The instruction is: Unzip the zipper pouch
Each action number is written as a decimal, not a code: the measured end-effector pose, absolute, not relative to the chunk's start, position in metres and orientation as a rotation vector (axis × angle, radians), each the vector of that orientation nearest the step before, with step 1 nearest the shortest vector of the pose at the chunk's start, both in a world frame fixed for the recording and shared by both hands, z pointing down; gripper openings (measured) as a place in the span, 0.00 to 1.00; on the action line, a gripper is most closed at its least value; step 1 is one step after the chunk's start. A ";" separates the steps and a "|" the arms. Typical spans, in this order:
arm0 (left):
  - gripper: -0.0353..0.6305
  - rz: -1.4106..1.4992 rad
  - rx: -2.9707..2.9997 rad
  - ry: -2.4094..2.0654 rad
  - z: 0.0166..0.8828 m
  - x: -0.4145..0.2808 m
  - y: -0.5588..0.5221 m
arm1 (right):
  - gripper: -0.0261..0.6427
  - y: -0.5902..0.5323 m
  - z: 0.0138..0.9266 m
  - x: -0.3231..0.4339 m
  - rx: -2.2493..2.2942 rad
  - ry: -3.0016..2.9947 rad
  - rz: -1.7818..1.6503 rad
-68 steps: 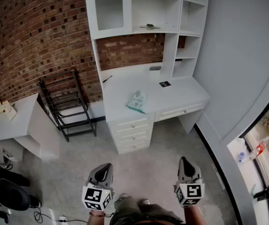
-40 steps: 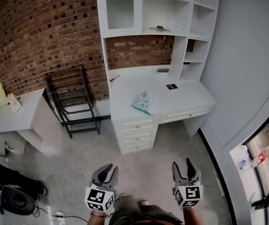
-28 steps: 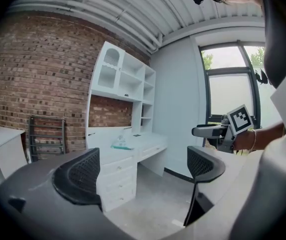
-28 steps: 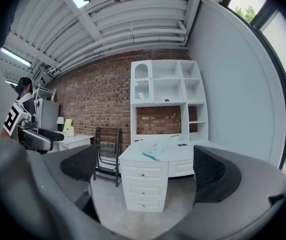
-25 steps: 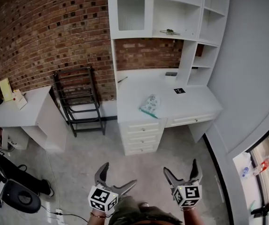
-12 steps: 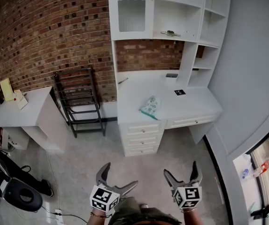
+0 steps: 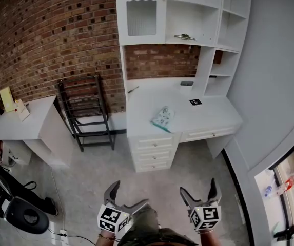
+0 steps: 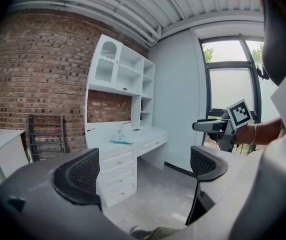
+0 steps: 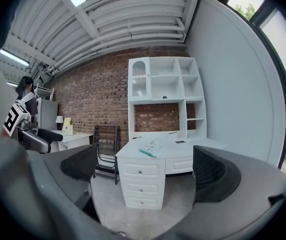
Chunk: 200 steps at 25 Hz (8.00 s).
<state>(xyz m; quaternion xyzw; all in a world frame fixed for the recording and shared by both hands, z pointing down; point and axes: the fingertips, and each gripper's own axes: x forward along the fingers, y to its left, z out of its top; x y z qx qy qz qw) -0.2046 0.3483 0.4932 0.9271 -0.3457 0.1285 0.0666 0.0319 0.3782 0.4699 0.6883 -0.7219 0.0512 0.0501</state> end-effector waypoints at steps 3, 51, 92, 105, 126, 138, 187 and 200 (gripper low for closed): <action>0.90 0.365 2.806 -1.053 0.490 -0.198 0.337 | 0.89 0.373 0.472 0.038 2.098 -2.201 0.163; 0.80 0.758 3.051 -0.385 0.538 -0.113 -0.084 | 0.80 -0.012 0.484 0.106 2.055 -2.111 0.168; 0.41 1.977 2.746 1.367 0.717 -0.014 -0.176 | 0.78 -0.102 0.506 0.195 2.084 -1.970 0.283; 0.18 1.918 2.718 1.251 0.719 0.000 -0.181 | 0.78 -0.139 0.505 0.203 1.964 -2.051 0.254; 0.13 1.145 2.560 0.411 0.631 0.041 -0.173 | 0.77 -0.177 0.498 0.192 1.834 -2.210 0.201; 0.13 0.664 2.394 0.021 0.560 0.048 -0.201 | 0.48 -0.177 0.474 0.123 1.529 -2.503 0.146; 0.13 0.551 2.395 -0.158 0.522 0.039 -0.136 | 0.07 -0.130 0.488 0.051 1.127 -2.642 0.144; 0.12 0.463 2.352 -0.200 0.522 0.042 -0.143 | 0.05 -0.139 0.487 0.050 1.075 -2.618 0.089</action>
